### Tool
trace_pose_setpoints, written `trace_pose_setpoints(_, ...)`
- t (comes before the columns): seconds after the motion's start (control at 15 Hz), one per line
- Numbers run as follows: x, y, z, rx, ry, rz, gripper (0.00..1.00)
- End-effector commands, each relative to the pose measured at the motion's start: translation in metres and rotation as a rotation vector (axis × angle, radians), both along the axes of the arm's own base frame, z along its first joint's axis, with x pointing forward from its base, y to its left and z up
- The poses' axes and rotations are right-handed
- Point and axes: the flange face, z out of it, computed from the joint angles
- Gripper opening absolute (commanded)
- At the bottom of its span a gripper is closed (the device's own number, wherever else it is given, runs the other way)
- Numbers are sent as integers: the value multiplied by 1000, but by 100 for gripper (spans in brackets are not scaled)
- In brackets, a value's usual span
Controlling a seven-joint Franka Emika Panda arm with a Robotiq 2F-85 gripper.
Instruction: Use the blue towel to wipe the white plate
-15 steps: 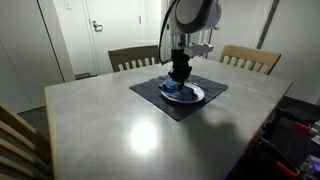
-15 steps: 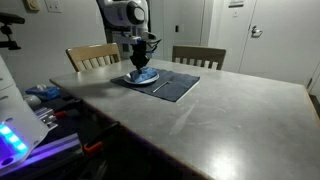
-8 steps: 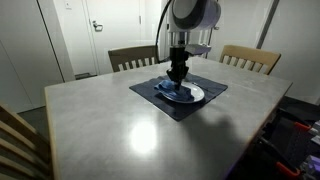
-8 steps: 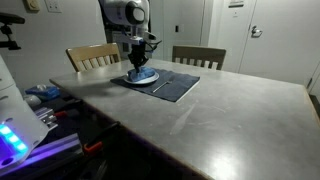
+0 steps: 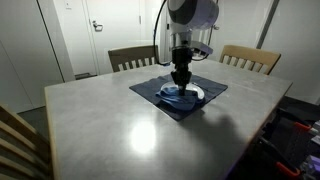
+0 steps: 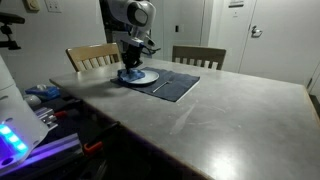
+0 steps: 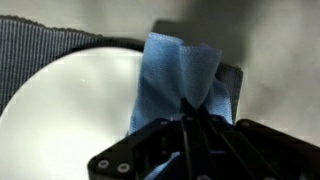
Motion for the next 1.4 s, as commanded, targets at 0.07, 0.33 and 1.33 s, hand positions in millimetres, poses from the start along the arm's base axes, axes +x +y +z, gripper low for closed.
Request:
trace_pose_setpoints(0.07, -10, -10, -3, -14, 166, -95, 1)
trace_pose_setpoints(0.33, -18, -21, -1, -133, 249, -292, 1)
trace_pose_setpoints(1.33, -7, -83, -20, -512, 436, -985, 1)
